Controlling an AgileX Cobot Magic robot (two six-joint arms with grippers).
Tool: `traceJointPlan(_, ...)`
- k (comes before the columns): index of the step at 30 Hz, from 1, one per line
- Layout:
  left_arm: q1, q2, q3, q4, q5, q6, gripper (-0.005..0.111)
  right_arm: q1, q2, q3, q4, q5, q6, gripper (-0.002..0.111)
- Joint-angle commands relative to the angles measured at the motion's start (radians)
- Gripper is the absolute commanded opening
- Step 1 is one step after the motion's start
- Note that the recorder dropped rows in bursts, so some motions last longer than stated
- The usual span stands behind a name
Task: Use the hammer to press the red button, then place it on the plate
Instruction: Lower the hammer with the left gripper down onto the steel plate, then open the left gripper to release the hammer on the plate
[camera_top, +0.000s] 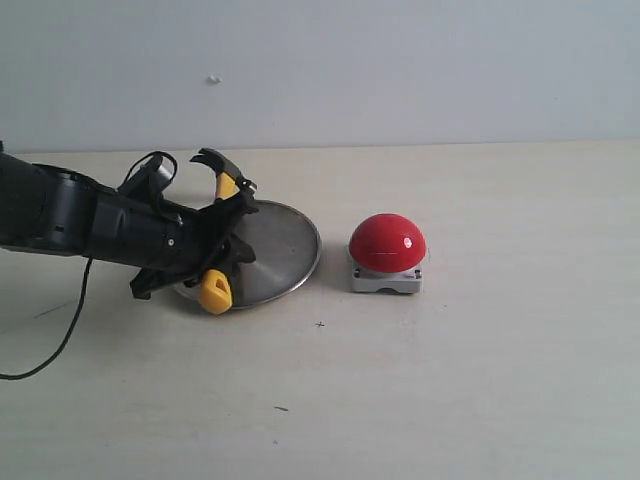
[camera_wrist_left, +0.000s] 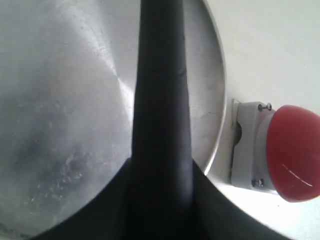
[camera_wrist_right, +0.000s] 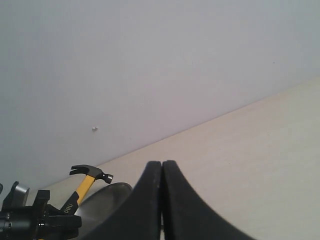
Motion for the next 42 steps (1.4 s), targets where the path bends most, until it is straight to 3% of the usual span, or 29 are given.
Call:
traceJointPlan(1, -0.007, 0.009, -0.032, -0.006, -0.002, 0.015, 0.000, 0.002, -0.005, 0.003, 0.000, -0.008, -0.002, 0.000)
traceJointPlan(33, -0.038, 0.014, -0.032, -0.006, -0.008, -0.003, 0.001, 0.002, -0.005, 0.003, 0.000, -0.008, -0.002, 0.000)
traceJointPlan(42, -0.038, 0.014, -0.032, -0.006, 0.012, -0.003, 0.033, 0.002, -0.005, 0.003, 0.000, -0.008, -0.002, 0.000)
